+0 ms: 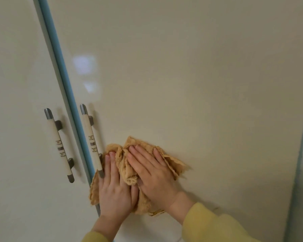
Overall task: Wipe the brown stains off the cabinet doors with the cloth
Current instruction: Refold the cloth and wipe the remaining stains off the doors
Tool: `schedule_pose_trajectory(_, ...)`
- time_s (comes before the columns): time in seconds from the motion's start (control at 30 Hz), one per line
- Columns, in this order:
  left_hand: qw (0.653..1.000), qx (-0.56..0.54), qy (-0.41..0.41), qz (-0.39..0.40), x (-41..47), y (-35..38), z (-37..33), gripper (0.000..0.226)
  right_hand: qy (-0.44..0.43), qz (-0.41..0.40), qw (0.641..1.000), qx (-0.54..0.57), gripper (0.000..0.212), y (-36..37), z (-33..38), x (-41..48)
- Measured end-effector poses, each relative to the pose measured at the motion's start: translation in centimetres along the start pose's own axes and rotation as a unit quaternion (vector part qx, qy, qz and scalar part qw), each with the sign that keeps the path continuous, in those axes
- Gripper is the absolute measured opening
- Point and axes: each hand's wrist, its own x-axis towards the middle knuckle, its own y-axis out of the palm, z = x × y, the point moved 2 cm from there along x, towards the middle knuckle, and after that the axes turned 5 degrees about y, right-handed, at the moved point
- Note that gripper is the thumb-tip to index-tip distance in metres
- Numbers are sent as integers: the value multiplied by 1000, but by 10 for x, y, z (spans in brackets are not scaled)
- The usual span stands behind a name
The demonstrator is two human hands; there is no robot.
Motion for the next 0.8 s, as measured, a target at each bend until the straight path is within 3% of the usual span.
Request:
schedule_pose_trajectory(0.13,1000,3,-18,-12,1,6,-9,62,21,-14,999,-36,38,-5,-10,-3)
schedule_pose_trajectory(0.37,995,5,-70,-68,-5,31,-67,76,68,-25,989,-127,67,-25,-60,-26)
schedule_pose_trajectory(0.63,989,-27,-83,-123,8,50,-118,57,141,-67,972,-176,81,-42,-106,-43)
schedule_pose_trajectory(0.8,982,-27,-82,-168,10,55,-128,57,161,-69,969,-172,91,-49,-108,-48)
